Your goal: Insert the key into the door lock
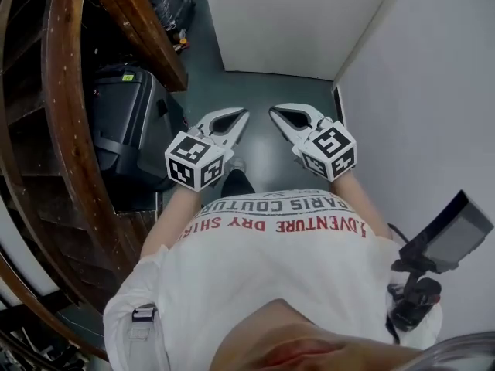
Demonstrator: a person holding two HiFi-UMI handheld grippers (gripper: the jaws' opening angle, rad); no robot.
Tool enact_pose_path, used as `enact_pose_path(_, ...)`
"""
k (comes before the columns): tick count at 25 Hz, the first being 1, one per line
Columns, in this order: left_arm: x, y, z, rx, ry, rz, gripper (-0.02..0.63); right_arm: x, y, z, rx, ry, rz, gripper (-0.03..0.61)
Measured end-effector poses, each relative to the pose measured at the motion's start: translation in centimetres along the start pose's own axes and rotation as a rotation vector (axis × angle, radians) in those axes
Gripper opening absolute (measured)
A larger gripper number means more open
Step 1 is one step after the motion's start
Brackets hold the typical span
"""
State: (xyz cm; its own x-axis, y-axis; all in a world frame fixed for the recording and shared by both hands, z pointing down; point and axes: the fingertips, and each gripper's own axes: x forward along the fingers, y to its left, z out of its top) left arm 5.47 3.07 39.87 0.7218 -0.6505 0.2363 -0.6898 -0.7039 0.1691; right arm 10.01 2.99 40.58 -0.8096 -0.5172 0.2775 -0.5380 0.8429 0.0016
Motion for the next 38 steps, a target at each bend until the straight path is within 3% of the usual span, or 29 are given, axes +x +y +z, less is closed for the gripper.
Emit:
enact_pose_path(5, -3.3, -6.3, -0.2, 0.028, -0.002, -0.001, 0.002, -5.3, 4.1, 0.4, 0.014, -0.035, 0.011, 0.002)
enact_pose_path(13, -7.3, -9.3, -1.2, 0.04, -0.02, -0.009, 0.002, -7.3, 9.6, 0.3, -0.013, -0.045, 0.024, 0.002)
enact_pose_path(27, -8.9, -7.8, -0.1, 0.006, -0.014, 0.022, 0.002, -6.6, 10.6, 1.9, -0.01, -0.047, 0.041, 0.002)
enact_pose_path(38, -8.7, -7.9, 0.8, 0.015, -0.008, -0.005, 0.002, -6.3, 10.2, 2.7, -0.013, -0.047, 0.011, 0.002)
